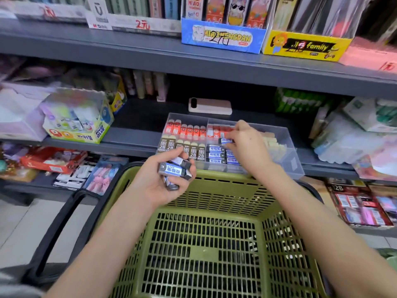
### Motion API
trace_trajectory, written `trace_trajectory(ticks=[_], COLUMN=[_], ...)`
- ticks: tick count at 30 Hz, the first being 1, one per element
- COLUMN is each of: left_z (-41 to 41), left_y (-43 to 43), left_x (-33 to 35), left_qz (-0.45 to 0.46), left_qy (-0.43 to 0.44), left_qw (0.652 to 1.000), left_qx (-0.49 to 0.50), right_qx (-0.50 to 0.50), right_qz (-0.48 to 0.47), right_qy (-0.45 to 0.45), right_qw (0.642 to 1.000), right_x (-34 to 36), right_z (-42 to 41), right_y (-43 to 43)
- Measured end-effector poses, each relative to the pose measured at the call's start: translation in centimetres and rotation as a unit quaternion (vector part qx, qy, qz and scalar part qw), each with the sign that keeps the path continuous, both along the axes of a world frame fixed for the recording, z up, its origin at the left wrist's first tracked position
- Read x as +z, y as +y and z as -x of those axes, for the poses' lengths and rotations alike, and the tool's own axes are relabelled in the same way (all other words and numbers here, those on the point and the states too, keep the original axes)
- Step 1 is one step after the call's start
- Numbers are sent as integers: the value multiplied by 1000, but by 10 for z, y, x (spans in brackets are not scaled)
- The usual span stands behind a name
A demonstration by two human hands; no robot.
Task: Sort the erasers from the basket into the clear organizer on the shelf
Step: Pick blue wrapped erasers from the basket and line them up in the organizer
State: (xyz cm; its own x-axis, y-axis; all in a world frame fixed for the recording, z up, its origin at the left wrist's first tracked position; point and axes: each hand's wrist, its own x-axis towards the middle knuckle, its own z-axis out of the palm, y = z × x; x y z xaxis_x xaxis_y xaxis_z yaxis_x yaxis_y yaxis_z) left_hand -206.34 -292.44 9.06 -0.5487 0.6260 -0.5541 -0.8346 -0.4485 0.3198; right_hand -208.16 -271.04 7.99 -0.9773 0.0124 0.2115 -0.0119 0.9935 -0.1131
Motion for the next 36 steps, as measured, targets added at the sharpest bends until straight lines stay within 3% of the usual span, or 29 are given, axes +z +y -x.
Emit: trace_trajectory(ticks=[4, 13, 16, 18, 21, 25, 30, 33, 36], left_z=[5, 9, 9, 9, 7, 4, 3, 1, -3], left_y=[-1, 5, 10, 13, 20, 29, 35, 40, 47], left_x=[0, -2, -2, -2, -2, -2, 0, -2, -1], left_qz=[-1, 14, 28, 34, 24, -4, 18, 20, 0], left_qy=[5, 7, 14, 19, 30, 44, 57, 59, 73], left_qw=[1000, 1000, 999, 999, 999, 998, 995, 990, 982], left_qx=[-6, 6, 12, 14, -2, -35, -82, -124, -172], right_qx=[41, 31, 28, 52, 119, 174, 218, 229, 232], right_qz=[-53, 112, 94, 177, 287, 227, 240, 230, 284], right_qy=[-18, -21, 50, 86, 19, -58, -168, -170, -178], right_qw=[998, 993, 994, 979, 950, 956, 931, 930, 913], right_x=[-3, -5, 3, 15, 31, 34, 43, 43, 43], right_z=[5, 7, -6, -22, -43, -51, -51, -54, -59], right_y=[0, -3, -4, -14, -30, -33, -13, -8, -6])
